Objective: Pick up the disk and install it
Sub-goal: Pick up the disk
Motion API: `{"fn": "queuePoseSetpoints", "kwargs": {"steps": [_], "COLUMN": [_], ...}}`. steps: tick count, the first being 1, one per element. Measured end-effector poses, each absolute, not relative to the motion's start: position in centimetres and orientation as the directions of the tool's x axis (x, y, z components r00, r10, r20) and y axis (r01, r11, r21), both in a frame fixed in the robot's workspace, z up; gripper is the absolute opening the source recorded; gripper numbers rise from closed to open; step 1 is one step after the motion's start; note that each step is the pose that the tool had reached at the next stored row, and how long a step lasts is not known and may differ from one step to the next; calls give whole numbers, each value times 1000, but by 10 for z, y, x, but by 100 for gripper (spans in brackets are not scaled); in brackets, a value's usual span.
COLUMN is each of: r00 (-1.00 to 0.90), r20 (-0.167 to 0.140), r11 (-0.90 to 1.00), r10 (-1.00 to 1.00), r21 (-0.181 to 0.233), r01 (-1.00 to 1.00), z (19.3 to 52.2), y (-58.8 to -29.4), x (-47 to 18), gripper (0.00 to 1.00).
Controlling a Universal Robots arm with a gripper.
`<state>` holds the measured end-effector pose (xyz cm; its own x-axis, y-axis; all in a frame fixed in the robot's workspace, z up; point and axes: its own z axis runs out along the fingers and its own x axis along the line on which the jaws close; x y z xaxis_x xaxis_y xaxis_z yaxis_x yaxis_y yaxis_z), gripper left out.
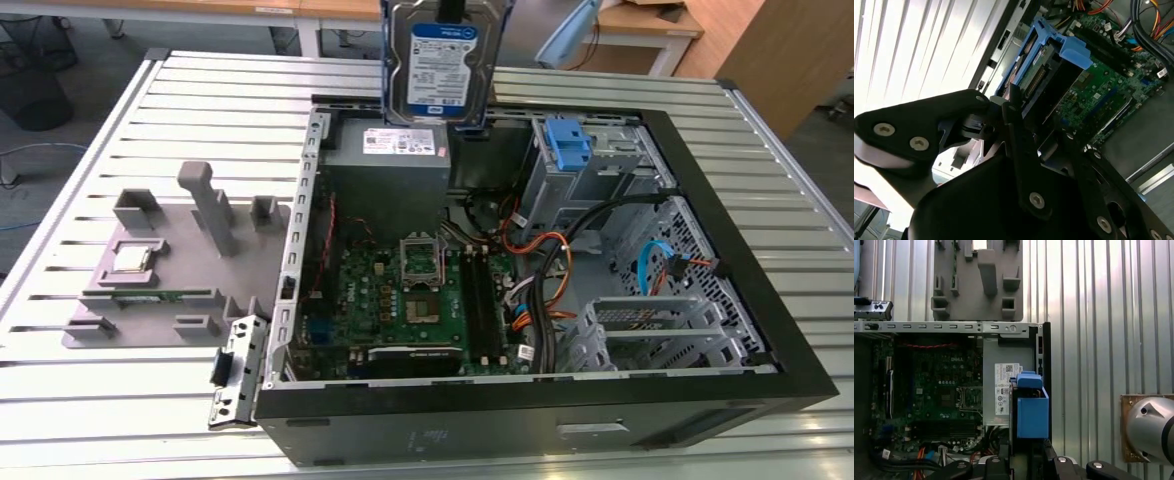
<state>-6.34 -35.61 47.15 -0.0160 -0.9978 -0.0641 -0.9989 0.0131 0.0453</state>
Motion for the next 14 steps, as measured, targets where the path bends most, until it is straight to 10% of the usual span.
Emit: {"fn": "queuePoseSetpoints", "kwargs": {"steps": [14], "r00": [-16], "r20": [-64], "r11": [13], "r10": [-998], "r21": [45], "r01": [-999], "z": [471], "y": [-356], "x": [-16], "gripper": [35]}}
